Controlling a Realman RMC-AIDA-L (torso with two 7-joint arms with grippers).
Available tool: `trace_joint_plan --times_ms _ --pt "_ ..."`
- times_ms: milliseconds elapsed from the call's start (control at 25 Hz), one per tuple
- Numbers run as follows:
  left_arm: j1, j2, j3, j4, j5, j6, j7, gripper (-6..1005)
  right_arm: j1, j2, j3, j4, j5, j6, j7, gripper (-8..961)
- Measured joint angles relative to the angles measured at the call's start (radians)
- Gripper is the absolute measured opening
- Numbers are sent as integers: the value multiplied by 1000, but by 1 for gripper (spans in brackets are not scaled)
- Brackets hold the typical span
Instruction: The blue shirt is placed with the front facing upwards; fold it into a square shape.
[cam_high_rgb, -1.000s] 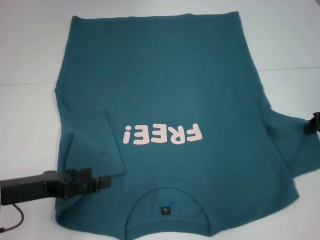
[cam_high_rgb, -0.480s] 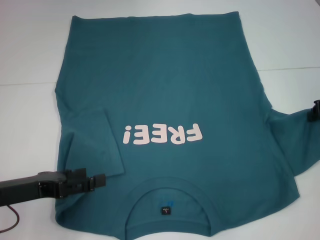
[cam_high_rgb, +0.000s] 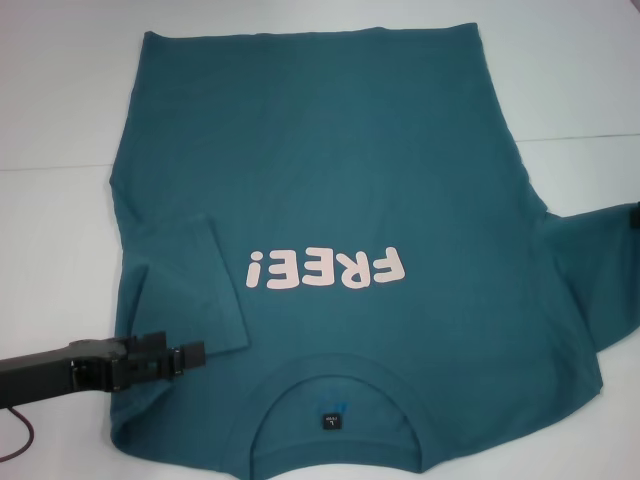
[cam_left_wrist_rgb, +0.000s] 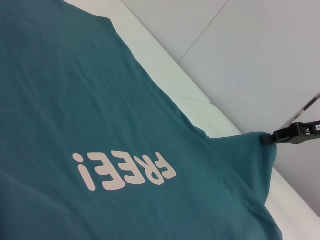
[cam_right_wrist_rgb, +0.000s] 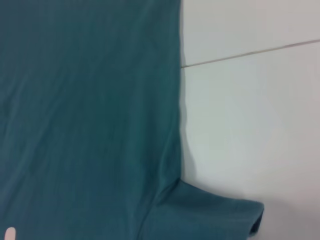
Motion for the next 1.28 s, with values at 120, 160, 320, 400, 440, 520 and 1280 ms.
trace_joint_plan --times_ms 120,160,320,400,440,520,1280 --pt "0 0 0 -1 0 2 0 938 6 1 -3 0 0 -10 0 11" --pt "0 0 0 -1 0 2 0 938 10 2 -5 0 1 -22 -1 11" --pt "1 -1 0 -1 0 4 0 938 20 2 -6 -22 2 -68 -5 10" --pt "1 -1 0 -1 0 4 0 938 22 2 -6 -42 2 -82 -3 10" --pt "1 -1 0 -1 0 3 0 938 23 2 -6 -48 2 -87 -2 10" --pt "1 -2 0 -1 0 0 0 937 27 2 -5 -53 3 -94 -2 10" --pt "2 -2 -26 -1 -23 -3 -1 936 161 59 -117 34 36 -124 17 10"
